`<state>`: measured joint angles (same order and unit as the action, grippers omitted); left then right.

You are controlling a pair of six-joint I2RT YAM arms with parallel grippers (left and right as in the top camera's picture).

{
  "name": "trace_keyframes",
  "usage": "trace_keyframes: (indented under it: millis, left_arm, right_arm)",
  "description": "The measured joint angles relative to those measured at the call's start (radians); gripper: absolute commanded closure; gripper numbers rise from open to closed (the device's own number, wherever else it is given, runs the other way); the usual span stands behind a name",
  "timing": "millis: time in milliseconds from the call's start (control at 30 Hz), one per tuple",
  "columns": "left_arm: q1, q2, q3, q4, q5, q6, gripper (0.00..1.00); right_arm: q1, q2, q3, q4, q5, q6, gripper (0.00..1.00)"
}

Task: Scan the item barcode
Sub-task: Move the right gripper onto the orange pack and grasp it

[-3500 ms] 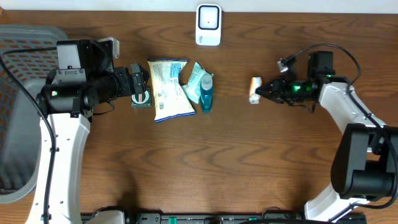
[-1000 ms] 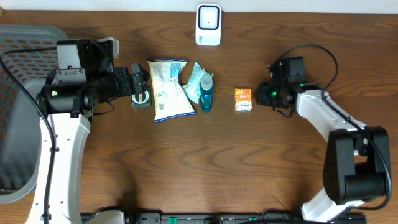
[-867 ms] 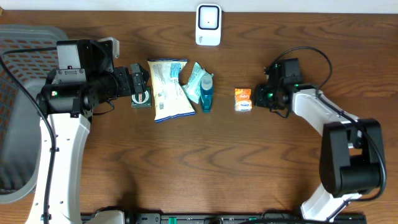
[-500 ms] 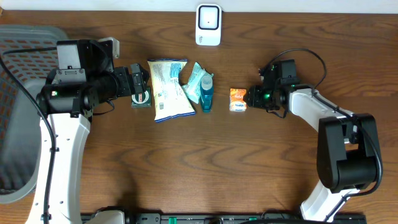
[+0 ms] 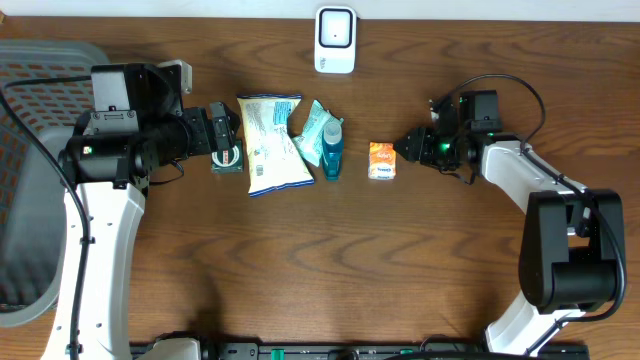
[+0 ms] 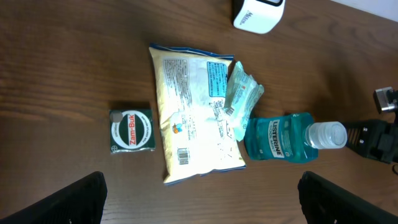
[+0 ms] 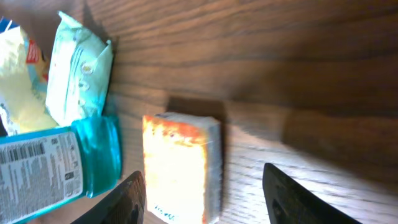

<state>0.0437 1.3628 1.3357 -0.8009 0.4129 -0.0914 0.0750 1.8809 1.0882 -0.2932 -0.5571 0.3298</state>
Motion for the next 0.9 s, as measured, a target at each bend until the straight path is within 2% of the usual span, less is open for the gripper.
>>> trace_keyframes:
  millis: [267,367,467,533,900]
  left_arm:
    - [0.0,0.0,0.0,0.0,0.0,0.0,0.02]
    - [0.0,0.0,0.0,0.0,0.0,0.0,0.02]
    - [0.0,0.0,0.0,0.0,0.0,0.0,0.02]
    - [0.0,0.0,0.0,0.0,0.0,0.0,0.02]
    - [0.0,0.0,0.0,0.0,0.0,0.0,0.02]
  right_arm:
    - [0.073,0.039,0.004,0.007,0.039,0.039,0.5]
    - [0.082,0.077,0.011,0.017,0.022,0.05,0.65]
    - [0.082,0.105,0.027,0.023,0.011,0.054,0.92]
    - [0.08,0.116,0.032,0.025,0.0,0.064,0.99]
    - [0.002,0.098,0.023,0.044,-0.14,0.044,0.99]
